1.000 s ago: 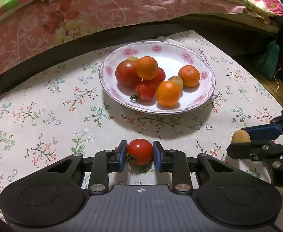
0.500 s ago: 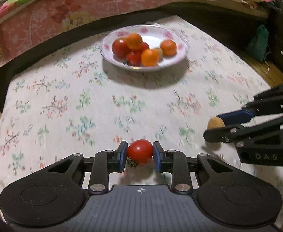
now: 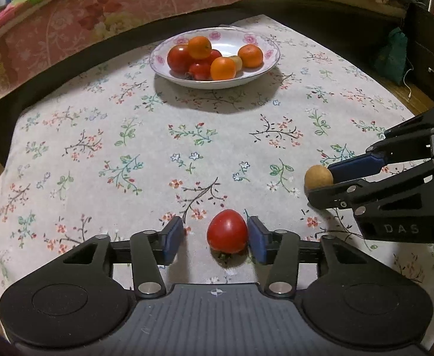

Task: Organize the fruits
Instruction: 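Lift and carry the tomato and tan fruit toward the white plate, then lower both fruits into the plate and open both tools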

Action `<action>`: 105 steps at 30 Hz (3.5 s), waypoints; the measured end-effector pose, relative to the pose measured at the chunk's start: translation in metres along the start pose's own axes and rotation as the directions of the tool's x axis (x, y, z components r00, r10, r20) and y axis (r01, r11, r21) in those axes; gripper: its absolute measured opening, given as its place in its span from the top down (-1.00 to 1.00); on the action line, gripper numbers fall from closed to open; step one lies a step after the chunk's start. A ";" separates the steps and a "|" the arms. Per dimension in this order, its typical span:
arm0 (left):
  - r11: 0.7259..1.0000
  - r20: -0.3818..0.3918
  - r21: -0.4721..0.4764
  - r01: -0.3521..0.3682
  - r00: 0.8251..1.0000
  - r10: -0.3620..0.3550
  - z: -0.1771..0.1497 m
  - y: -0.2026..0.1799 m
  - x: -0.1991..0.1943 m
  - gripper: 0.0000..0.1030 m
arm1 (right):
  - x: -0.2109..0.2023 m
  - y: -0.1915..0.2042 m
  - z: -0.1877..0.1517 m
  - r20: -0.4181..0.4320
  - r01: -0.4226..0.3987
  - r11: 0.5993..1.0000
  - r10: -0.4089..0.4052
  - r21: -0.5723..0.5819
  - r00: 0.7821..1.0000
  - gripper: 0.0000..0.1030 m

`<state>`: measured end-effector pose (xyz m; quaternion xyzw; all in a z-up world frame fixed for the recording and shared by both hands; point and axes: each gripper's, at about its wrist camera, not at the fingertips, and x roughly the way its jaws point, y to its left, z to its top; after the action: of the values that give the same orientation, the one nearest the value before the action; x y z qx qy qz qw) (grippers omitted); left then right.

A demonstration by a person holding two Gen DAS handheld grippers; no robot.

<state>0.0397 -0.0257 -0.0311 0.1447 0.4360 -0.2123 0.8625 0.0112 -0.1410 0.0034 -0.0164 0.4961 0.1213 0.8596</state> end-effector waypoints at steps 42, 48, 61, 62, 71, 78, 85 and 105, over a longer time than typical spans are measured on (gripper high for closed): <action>0.997 0.057 -0.048 0.066 0.996 -0.063 0.040 0.001 -0.007 0.30 | -0.017 -0.013 0.022 0.063 -0.020 0.998 0.016 0.056 0.998 0.47; 0.996 0.074 -0.064 0.068 0.995 -0.063 0.054 0.004 -0.003 0.30 | -0.018 -0.026 0.032 0.087 -0.019 0.996 0.011 0.092 0.996 0.47; 0.996 0.151 -0.059 0.059 0.987 -0.050 0.112 0.010 0.012 0.30 | -0.017 -0.056 0.077 0.163 -0.010 0.994 -0.008 0.111 0.987 0.47; 0.997 0.156 -0.058 0.057 0.987 -0.047 0.116 0.010 0.014 0.29 | -0.016 -0.059 0.081 0.168 -0.009 0.993 -0.011 0.116 0.986 0.47; 0.998 0.177 -0.054 0.044 0.984 -0.034 0.153 0.017 0.039 0.30 | 0.005 -0.085 0.117 0.189 0.001 0.992 -0.026 0.130 0.982 0.47; 0.998 0.175 -0.057 0.040 0.984 -0.029 0.167 0.020 0.056 0.32 | 0.018 -0.103 0.131 0.192 0.001 0.988 -0.031 0.157 0.981 0.47; 0.998 0.183 -0.051 0.036 0.983 -0.026 0.175 0.024 0.070 0.35 | 0.035 -0.112 0.138 0.185 -0.003 0.985 -0.029 0.171 0.982 0.47; 0.996 0.180 -0.083 0.014 0.984 0.001 0.189 0.034 0.088 0.17 | 0.054 -0.125 0.148 0.203 -0.035 0.980 -0.006 0.194 0.979 0.45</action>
<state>0.2340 -0.0995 0.0090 0.0869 0.3652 -0.2088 0.9030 0.1911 -0.2294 0.0209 0.0847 0.4157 0.0790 0.9021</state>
